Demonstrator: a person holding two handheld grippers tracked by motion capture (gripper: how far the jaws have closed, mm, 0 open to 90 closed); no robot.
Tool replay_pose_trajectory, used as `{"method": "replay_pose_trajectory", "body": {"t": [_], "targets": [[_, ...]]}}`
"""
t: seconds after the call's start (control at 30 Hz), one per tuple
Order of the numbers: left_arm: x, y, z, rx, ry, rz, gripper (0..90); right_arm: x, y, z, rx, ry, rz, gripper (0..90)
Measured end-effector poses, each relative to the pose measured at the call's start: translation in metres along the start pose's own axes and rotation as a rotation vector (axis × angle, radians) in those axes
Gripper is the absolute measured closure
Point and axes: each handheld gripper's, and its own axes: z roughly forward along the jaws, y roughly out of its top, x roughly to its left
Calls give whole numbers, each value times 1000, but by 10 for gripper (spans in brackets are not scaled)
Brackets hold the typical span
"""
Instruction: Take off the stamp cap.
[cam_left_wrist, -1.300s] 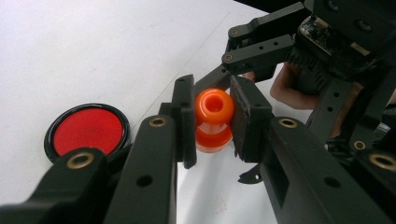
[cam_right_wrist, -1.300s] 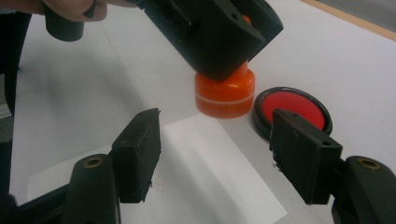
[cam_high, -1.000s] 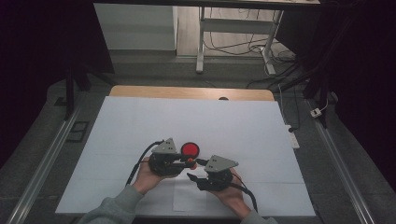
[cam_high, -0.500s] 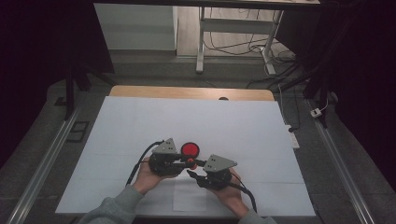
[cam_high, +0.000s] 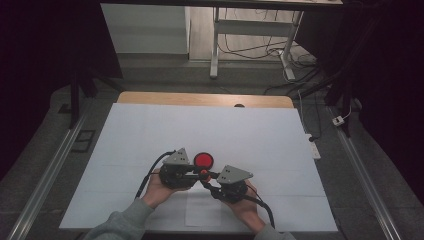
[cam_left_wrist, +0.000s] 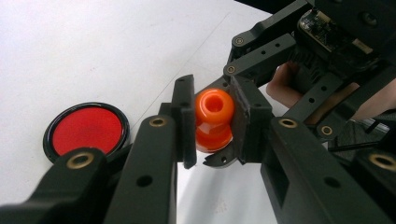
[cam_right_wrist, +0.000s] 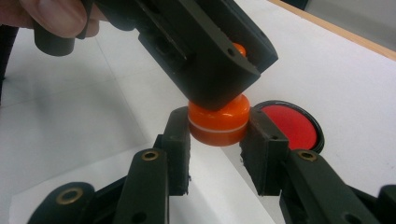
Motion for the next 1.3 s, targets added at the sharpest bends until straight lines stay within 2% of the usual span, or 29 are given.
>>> {"method": "replay_pose_trajectory", "body": {"t": [0.3,0.63,0.97,1.3], "targets": [[0,0,0,1,2,0,724,0,0,0,-4,-2,0,636],[-1,-1,-1,-20,8,-2,726,2,0,-1,-16,-25,0,643],[-1,-2,0,-11,5,-2,728,2,-1,-1,-2,-20,-12,644],[-1,-2,-1,-19,7,1,728,2,-2,-1,-16,-21,-8,644]]}}
